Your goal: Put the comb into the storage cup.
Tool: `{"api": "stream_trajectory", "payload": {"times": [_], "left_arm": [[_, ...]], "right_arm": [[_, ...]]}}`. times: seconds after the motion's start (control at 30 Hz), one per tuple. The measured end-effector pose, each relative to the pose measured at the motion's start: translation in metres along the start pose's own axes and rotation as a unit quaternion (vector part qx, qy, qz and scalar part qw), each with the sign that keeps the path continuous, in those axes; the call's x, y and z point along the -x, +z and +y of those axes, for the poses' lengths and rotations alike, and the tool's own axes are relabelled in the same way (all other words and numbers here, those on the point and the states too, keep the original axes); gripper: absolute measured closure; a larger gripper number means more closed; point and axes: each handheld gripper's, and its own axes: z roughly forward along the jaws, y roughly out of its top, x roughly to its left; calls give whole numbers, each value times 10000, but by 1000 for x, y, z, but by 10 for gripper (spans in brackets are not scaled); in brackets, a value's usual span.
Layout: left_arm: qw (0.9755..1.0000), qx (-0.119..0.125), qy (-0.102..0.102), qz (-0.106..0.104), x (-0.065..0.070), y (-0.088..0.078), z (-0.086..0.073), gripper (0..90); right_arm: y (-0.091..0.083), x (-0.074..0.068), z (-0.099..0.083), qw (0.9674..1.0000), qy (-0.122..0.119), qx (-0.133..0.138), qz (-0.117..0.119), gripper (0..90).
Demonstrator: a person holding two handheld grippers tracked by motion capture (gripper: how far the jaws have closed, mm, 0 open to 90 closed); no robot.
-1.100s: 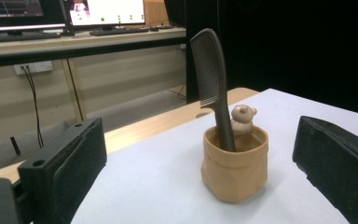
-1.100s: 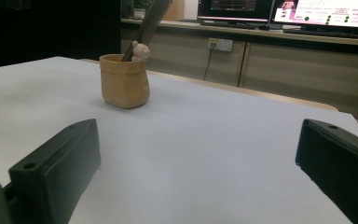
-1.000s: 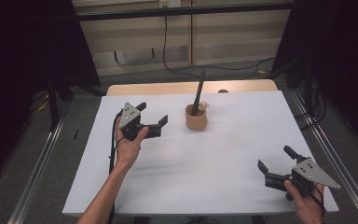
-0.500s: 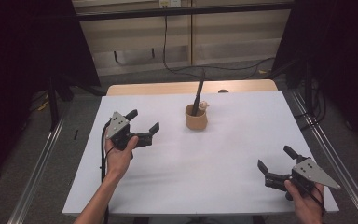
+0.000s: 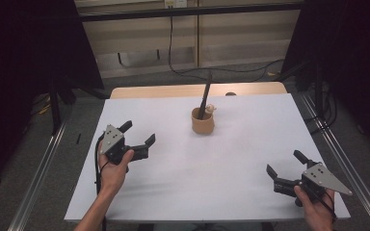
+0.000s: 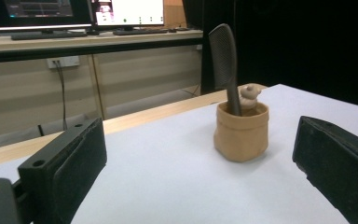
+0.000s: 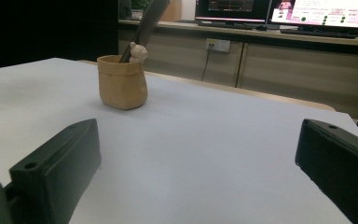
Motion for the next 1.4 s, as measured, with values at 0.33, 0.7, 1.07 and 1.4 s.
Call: {"api": "stream_trajectory", "payload": {"times": [0.33,0.7,1.07,1.4], "left_arm": [[9996,85,-88,268,-2,-20,-12,29],[9995,41,-6,327,-1,-43,-19,31],[9988,8,-141,460,1,-63,-24,42],[9979,-151,-207,590,8,-80,-39,42]], "right_arm": [[0,0,0,10000,10,13,-4,0],[0,0,0,10000,20,17,-19,0],[0,0,0,10000,17,-1,-44,0],[1,1,0,10000,13,-1,-44,0]]}}
